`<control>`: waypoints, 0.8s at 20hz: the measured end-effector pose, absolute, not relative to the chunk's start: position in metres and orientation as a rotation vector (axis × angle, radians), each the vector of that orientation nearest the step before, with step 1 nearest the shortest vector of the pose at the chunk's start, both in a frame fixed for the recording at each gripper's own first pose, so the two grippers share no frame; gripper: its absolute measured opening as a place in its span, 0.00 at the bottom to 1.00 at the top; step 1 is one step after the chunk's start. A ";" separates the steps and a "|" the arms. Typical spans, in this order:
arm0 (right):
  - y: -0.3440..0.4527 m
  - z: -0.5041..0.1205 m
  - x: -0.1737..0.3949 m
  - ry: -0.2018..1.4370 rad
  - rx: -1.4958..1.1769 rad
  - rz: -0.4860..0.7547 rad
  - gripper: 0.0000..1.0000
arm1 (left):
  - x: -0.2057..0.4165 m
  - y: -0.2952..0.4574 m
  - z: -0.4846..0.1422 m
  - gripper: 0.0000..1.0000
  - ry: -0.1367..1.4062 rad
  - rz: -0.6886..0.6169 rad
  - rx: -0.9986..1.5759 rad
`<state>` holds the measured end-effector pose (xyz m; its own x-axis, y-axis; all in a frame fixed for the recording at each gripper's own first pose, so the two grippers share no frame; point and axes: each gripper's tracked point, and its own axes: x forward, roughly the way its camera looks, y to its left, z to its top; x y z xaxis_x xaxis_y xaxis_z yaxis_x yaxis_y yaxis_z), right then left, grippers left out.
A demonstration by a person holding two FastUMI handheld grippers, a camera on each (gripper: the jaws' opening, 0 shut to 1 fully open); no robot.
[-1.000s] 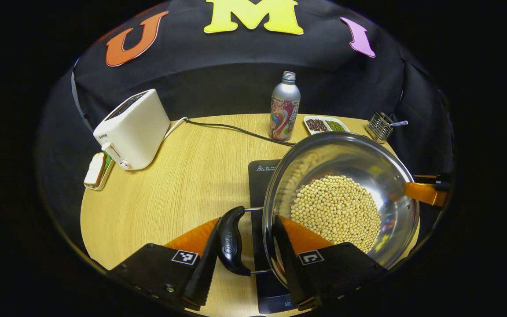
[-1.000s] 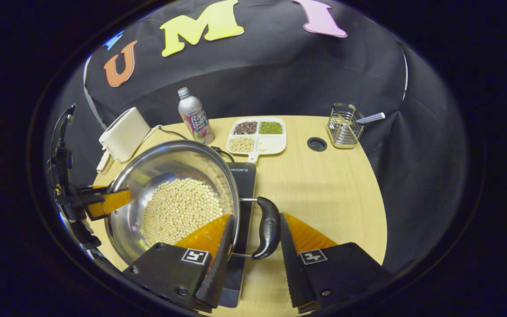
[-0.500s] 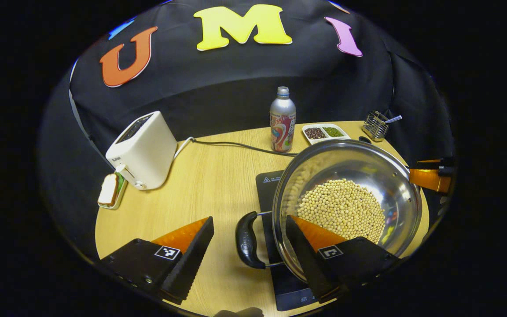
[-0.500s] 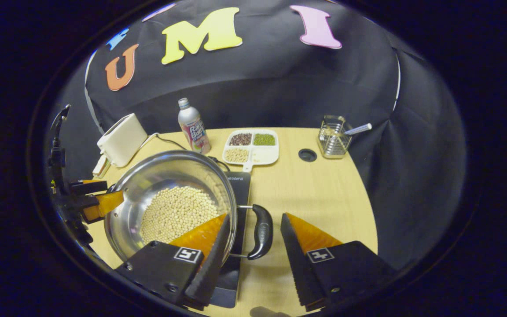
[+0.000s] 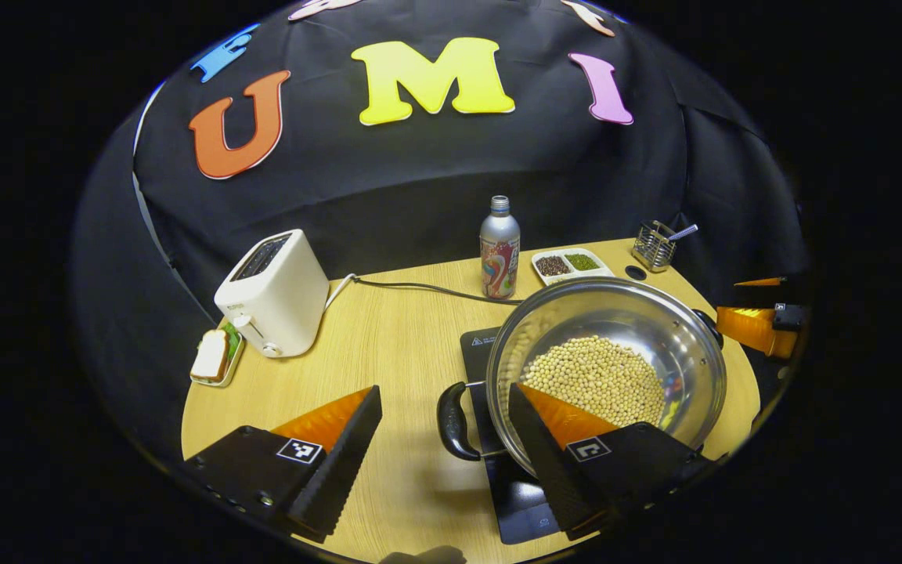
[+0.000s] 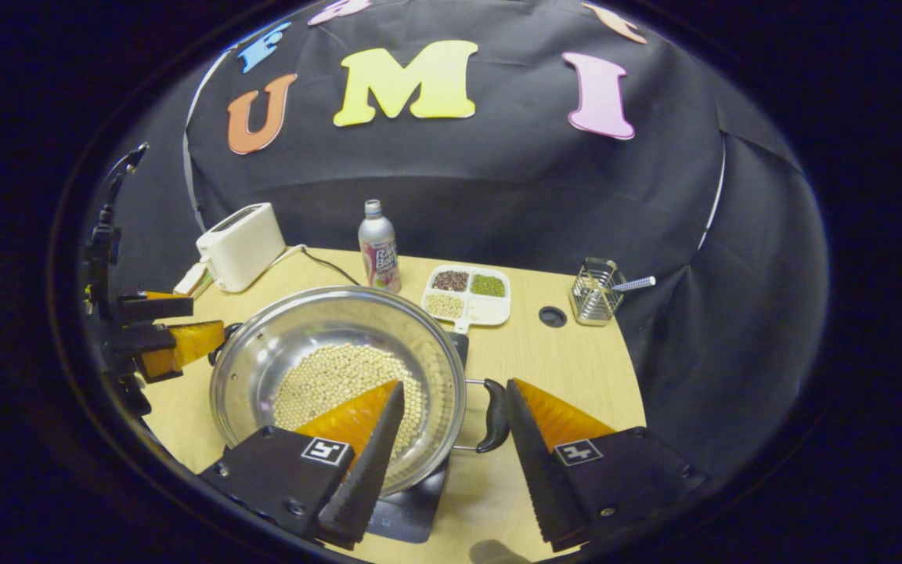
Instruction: First push the handle of the pot to place it horizontally, then grasp the pot with both hands and set it on the induction cooktop.
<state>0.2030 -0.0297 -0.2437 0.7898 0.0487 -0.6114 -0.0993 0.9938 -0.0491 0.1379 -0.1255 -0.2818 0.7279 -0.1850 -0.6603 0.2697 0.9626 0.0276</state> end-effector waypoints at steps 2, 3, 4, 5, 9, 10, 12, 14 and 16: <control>-0.027 -0.230 0.197 0.625 -0.092 0.070 0.81 | 0.137 -0.117 -0.268 0.97 0.674 -0.237 0.134; -0.025 -0.222 0.192 0.607 -0.102 0.067 0.81 | 0.134 -0.112 -0.260 0.97 0.652 -0.230 0.139; -0.021 -0.212 0.189 0.584 -0.112 0.067 0.80 | 0.132 -0.107 -0.250 0.97 0.626 -0.226 0.144; -0.017 -0.203 0.183 0.564 -0.122 0.069 0.81 | 0.130 -0.103 -0.240 0.97 0.600 -0.221 0.151; 0.003 -0.153 0.161 0.448 -0.157 0.080 0.81 | 0.113 -0.080 -0.188 0.97 0.486 -0.202 0.158; 0.010 -0.137 0.155 0.417 -0.160 0.085 0.83 | 0.109 -0.074 -0.174 0.97 0.455 -0.192 0.166; 0.022 -0.107 0.140 0.350 -0.161 0.095 0.84 | 0.098 -0.060 -0.144 0.96 0.387 -0.168 0.181; 0.034 -0.075 0.126 0.285 -0.159 0.103 0.84 | 0.088 -0.050 -0.115 0.96 0.332 -0.159 0.172; 0.043 -0.044 0.108 0.217 -0.161 0.112 0.94 | 0.076 -0.041 -0.087 0.96 0.284 -0.154 0.147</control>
<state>0.1080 0.0429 -0.0440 0.9704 0.0928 -0.2228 -0.1275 0.9809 -0.1469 0.0757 -0.0409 -0.0866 0.9482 -0.1305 -0.2895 0.1718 0.9775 0.1222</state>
